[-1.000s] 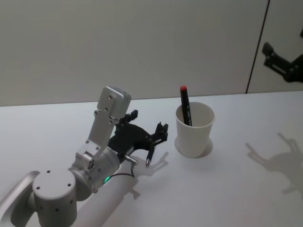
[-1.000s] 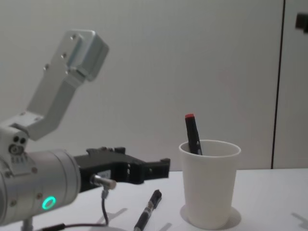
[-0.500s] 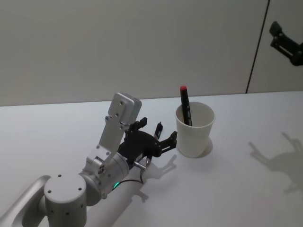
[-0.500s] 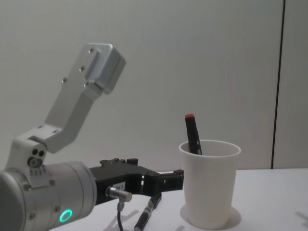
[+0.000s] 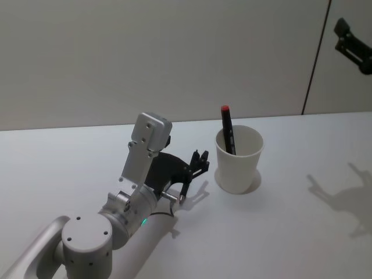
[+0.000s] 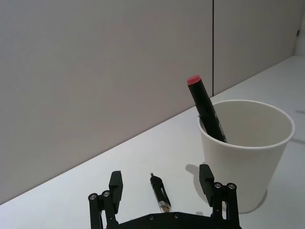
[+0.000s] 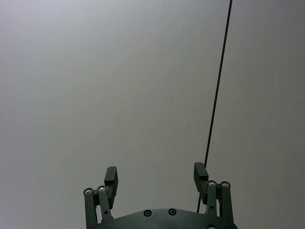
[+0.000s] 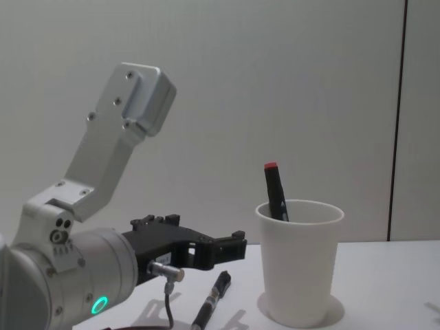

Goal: Place the pen into the pen holder.

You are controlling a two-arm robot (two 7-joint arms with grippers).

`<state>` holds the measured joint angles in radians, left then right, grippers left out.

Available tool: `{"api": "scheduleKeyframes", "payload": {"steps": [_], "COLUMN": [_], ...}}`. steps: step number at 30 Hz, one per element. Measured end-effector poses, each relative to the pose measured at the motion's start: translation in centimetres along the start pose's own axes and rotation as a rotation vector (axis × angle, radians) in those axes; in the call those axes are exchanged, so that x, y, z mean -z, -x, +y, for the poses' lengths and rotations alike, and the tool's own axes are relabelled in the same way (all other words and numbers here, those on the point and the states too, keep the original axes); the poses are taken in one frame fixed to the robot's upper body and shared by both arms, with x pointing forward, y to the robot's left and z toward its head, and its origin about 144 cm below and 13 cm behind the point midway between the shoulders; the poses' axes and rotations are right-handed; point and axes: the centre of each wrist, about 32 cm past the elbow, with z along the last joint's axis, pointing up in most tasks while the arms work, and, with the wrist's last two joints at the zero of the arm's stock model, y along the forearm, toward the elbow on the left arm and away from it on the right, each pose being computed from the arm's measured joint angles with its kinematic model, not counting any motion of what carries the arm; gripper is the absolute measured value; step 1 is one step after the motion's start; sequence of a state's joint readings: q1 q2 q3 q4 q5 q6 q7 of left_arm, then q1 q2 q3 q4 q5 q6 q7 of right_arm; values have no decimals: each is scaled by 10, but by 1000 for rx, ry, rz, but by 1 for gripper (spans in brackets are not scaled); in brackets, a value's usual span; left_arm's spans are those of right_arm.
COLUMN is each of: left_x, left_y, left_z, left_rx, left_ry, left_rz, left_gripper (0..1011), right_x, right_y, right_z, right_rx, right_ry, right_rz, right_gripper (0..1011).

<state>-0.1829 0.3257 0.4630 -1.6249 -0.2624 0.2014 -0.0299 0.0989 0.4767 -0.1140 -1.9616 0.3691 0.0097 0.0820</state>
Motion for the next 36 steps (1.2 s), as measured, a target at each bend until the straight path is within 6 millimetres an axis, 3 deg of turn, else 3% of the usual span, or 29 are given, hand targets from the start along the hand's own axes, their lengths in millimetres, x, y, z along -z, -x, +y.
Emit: {"api": "scheduleKeyframes", "payload": {"steps": [23,36], "left_x": [1,0], "left_y": [1,2], "left_z": [-1,-1], "left_rx": [-35,-35], "left_ry": [-7,-8], "left_rz": [-3,-2], "left_gripper": [1003,1003], "right_x": [0,27], "right_y": [0,-5], "right_z": [2,16], "right_rx": [4,53], "right_ry": [-9,61], "right_rz": [-7,-105], "right_gripper": [1001,1001]}}
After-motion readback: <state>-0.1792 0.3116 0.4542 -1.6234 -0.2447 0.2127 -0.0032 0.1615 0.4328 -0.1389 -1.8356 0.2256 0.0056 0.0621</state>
